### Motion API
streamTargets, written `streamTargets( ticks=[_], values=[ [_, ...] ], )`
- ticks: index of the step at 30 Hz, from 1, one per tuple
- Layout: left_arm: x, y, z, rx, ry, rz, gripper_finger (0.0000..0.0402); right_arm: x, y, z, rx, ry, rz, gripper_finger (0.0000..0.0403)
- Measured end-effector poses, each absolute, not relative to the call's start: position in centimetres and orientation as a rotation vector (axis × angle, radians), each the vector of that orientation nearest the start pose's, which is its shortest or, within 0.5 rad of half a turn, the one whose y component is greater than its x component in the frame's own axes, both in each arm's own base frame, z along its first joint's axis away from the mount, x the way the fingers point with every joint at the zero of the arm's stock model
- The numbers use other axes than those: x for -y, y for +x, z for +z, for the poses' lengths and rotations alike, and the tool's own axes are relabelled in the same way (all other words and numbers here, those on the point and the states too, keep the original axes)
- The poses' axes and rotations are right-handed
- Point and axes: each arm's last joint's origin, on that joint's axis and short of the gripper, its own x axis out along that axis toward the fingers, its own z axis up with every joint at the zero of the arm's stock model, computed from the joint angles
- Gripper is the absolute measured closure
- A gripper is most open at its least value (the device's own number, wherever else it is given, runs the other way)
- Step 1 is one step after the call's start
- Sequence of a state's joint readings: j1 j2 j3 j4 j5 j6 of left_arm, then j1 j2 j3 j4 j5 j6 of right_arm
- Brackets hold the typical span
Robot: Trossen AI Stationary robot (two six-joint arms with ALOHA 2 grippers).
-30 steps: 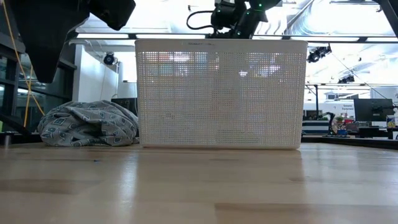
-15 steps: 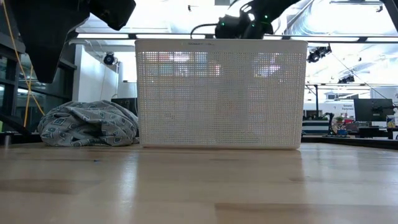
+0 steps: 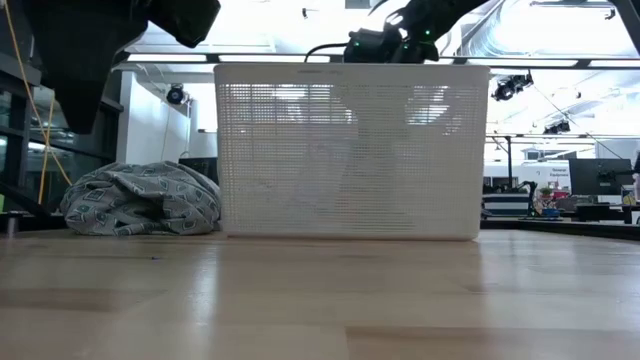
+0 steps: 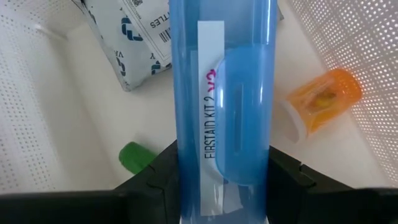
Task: Pick & place medical supplies in basket/bin
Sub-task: Put the blue first aid kit in the white bin
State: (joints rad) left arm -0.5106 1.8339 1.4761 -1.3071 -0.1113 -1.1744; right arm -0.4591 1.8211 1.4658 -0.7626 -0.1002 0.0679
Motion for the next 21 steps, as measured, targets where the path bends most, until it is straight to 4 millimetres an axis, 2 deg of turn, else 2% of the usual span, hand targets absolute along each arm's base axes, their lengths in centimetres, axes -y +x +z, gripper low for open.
streamTargets(
  ticks=[9,17,21],
  values=[
    [15.8,29.0,23.3,-1.475,-0.389,0.634,0.0163,16.8,33.9,24.5,-1.081,0.293,-0.490,0.0253],
    [15.7,29.0,23.3,-1.458,-0.372,0.646,0.0163,16.0,32.4,26.8,-1.092,0.181,-0.592,0.0253],
    [15.7,29.0,23.3,-1.462,-0.354,0.629,0.0163,15.7,31.8,27.2,-1.125,0.166,-0.606,0.0253]
  ],
)
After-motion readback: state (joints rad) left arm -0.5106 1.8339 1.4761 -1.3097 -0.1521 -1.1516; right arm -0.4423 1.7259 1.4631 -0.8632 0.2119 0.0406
